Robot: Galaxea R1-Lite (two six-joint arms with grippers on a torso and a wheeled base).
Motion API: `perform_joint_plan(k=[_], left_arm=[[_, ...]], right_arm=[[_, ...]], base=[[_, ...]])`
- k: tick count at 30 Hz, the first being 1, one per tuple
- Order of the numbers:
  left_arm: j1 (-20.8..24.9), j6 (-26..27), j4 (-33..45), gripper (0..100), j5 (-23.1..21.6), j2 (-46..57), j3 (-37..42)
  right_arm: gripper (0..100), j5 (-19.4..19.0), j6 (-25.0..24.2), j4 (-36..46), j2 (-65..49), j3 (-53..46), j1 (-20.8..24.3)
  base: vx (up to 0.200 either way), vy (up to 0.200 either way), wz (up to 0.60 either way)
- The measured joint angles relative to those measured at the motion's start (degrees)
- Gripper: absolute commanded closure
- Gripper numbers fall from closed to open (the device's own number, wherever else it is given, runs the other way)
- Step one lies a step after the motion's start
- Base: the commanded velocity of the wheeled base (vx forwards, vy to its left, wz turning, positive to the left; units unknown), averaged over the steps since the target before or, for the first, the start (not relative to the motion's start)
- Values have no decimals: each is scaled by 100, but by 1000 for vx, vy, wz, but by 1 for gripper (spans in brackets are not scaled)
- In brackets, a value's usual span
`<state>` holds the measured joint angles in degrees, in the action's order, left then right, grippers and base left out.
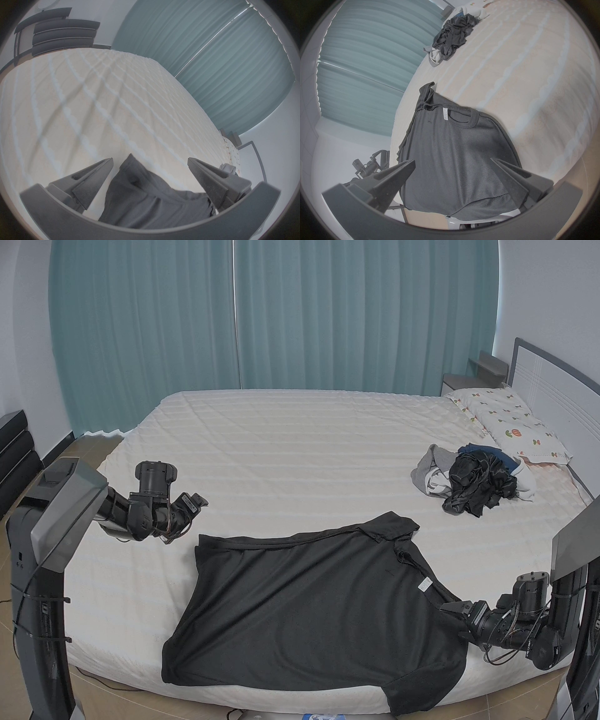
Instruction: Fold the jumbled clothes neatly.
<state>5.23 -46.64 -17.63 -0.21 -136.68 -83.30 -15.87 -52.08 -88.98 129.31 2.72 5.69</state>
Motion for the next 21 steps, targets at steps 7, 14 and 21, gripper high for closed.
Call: perform_joint_plan(k=[7, 14, 21], left_arm=[[-28, -95, 425, 0, -129, -806, -1022], [13, -90, 404, 0, -206, -1109, -1130], [146, -71, 395, 0, -189, -1213, -1143]], right_arm=[[0, -154, -176, 0, 208, 152, -73], [0, -167, -179, 0, 308, 196, -71], [0, -169, -187, 0, 328, 207, -71]], base=[[0, 0, 0], [0, 0, 0], [0, 0, 0]])
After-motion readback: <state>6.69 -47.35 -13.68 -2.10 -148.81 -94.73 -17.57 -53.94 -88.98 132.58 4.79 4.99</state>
